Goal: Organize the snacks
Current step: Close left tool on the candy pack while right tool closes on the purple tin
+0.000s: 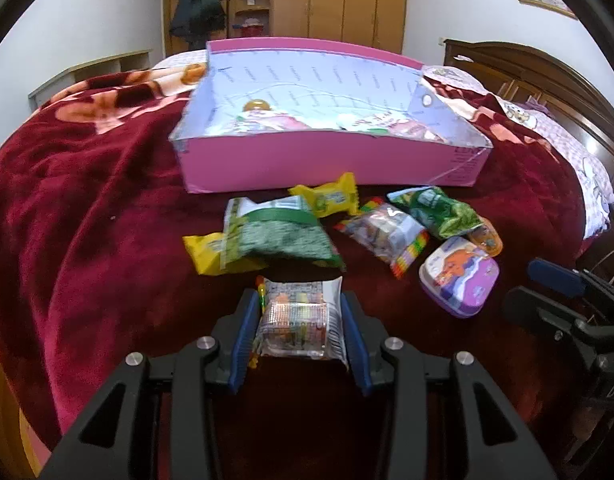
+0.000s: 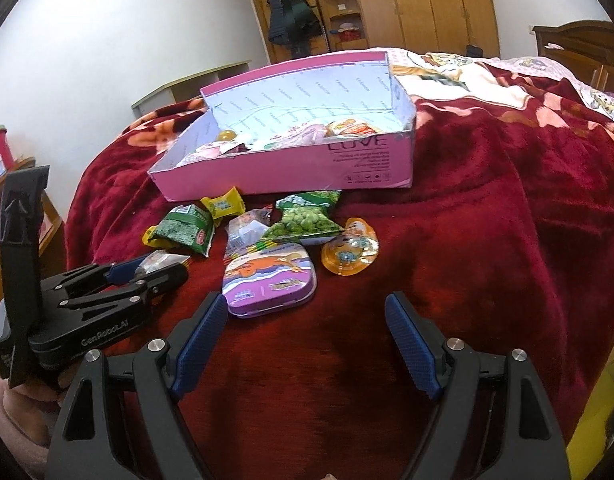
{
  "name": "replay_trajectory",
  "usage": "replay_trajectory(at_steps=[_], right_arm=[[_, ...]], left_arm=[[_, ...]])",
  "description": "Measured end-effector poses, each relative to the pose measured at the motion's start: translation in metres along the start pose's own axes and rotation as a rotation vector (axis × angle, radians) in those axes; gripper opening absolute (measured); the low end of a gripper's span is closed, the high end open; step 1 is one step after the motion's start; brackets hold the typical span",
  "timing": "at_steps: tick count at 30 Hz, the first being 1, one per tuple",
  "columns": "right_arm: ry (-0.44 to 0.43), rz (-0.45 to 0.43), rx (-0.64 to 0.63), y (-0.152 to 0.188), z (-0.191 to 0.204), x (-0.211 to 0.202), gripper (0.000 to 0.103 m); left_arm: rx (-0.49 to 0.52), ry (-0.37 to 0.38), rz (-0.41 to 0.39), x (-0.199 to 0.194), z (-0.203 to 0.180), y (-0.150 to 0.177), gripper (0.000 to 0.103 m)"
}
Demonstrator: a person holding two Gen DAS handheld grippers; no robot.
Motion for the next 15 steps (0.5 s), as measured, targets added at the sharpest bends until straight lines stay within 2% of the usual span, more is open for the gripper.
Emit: replay_trajectory(at_steps=[5,15], right_arm=[[-0.014,0.015,-0.018,0.003,0.01,0.007,0.083],[0.0,0.011,-0.058,0.004,0.023,0.033,0.083]], left_arm=[[-0.006,-0.048,-0.016,-0.001,0.013,0.003,0.043],[-0.026,-0.045,-0.038,0.003,0.018,0.007,0.045]])
Point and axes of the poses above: each gripper's, at about its wrist camera, not at the fingertips, and x roughly the way its jaws point, z to its left, y to its underside, the point moved 2 cm from there along x, roughly the way its jaws point, and after that the axes turned 13 degrees about -z, right-handed, at the moved point
